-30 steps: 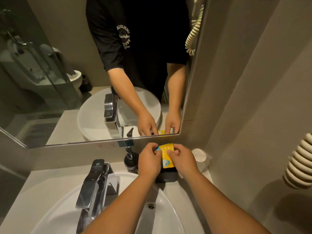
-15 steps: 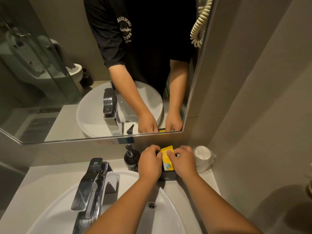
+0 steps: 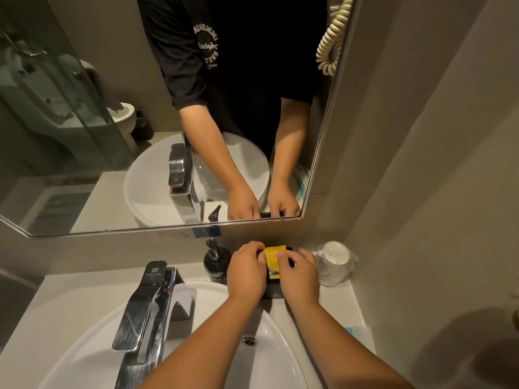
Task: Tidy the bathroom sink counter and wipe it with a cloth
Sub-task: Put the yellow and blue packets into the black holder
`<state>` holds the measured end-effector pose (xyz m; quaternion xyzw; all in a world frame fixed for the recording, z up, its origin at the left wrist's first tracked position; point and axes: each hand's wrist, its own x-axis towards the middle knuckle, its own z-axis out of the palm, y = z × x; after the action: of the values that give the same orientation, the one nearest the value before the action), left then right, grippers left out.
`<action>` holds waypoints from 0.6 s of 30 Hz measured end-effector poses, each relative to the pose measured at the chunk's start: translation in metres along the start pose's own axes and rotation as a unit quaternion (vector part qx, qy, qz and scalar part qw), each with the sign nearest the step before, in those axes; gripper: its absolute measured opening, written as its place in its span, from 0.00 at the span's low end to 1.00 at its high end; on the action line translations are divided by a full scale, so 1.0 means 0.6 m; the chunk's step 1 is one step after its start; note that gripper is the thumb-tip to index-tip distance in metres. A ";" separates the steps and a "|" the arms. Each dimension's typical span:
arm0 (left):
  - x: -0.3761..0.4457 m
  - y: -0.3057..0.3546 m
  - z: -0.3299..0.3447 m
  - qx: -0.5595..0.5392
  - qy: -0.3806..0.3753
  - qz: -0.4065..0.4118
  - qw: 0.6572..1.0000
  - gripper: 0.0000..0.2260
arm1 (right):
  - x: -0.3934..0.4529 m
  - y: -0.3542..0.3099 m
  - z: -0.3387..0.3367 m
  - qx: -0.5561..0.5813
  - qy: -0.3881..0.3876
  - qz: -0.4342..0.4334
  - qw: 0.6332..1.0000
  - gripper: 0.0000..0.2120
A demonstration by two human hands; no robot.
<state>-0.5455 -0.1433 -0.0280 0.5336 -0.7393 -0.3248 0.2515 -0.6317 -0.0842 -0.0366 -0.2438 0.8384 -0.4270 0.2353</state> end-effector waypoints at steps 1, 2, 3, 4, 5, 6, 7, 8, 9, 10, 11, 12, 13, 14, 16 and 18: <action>-0.001 -0.002 0.001 0.003 0.001 0.001 1.000 0.10 | -0.003 0.004 0.002 -0.012 -0.005 -0.004 1.000 0.14; -0.001 -0.003 0.002 0.006 0.001 0.004 1.000 0.10 | -0.006 0.007 0.004 -0.024 -0.006 -0.009 1.000 0.14; -0.001 -0.004 0.003 0.007 0.002 0.007 1.000 0.11 | -0.007 0.009 0.005 -0.036 -0.005 -0.013 0.999 0.14; -0.001 -0.005 0.004 0.009 0.001 0.010 1.000 0.11 | -0.007 0.010 0.005 -0.050 -0.001 -0.017 0.999 0.13; -0.001 -0.006 0.005 0.013 0.001 0.014 1.000 0.11 | -0.005 0.010 0.004 -0.070 0.003 -0.022 0.997 0.12; -0.002 -0.007 0.006 0.019 0.001 0.018 1.000 0.11 | -0.002 0.010 0.003 -0.096 0.006 -0.028 0.995 0.12; -0.002 -0.008 0.006 0.025 0.001 0.022 0.999 0.11 | 0.002 0.009 0.001 -0.124 0.006 -0.037 0.992 0.13; -0.001 -0.009 0.007 0.032 -0.001 0.025 0.999 0.11 | 0.006 0.008 -0.001 -0.151 0.005 -0.049 0.987 0.13; -0.001 -0.009 0.007 0.038 -0.002 0.027 0.999 0.11 | 0.010 0.006 -0.003 -0.176 0.003 -0.060 0.982 0.14; 0.000 -0.010 0.008 0.045 -0.005 0.029 0.999 0.11 | 0.015 0.004 -0.005 -0.201 0.001 -0.072 0.977 0.15; 0.000 -0.011 0.008 0.052 -0.007 0.029 0.998 0.11 | 0.019 0.002 -0.006 -0.227 -0.004 -0.080 0.971 0.16; 0.001 -0.012 0.009 0.056 -0.010 0.028 0.998 0.11 | 0.023 -0.001 -0.008 -0.252 -0.009 -0.087 0.964 0.17; 0.001 -0.014 0.009 0.058 -0.014 0.026 0.998 0.11 | 0.026 -0.004 -0.010 -0.277 -0.016 -0.094 0.956 0.17; 0.000 -0.015 0.010 0.058 -0.017 0.023 0.998 0.11 | 0.030 -0.006 -0.012 -0.300 -0.023 -0.103 0.948 0.16; -0.003 -0.015 0.012 0.055 -0.021 0.014 0.998 0.12 | 0.036 -0.010 -0.017 -0.335 -0.029 -0.130 0.933 0.14; -0.005 -0.014 0.013 0.053 -0.024 0.012 0.998 0.12 | 0.039 -0.011 -0.021 -0.337 -0.027 -0.148 0.929 0.12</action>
<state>-0.5450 -0.1405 -0.0396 0.5294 -0.7677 -0.2949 0.2085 -0.6563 -0.0943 -0.0288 -0.4416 0.8807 -0.1420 0.0962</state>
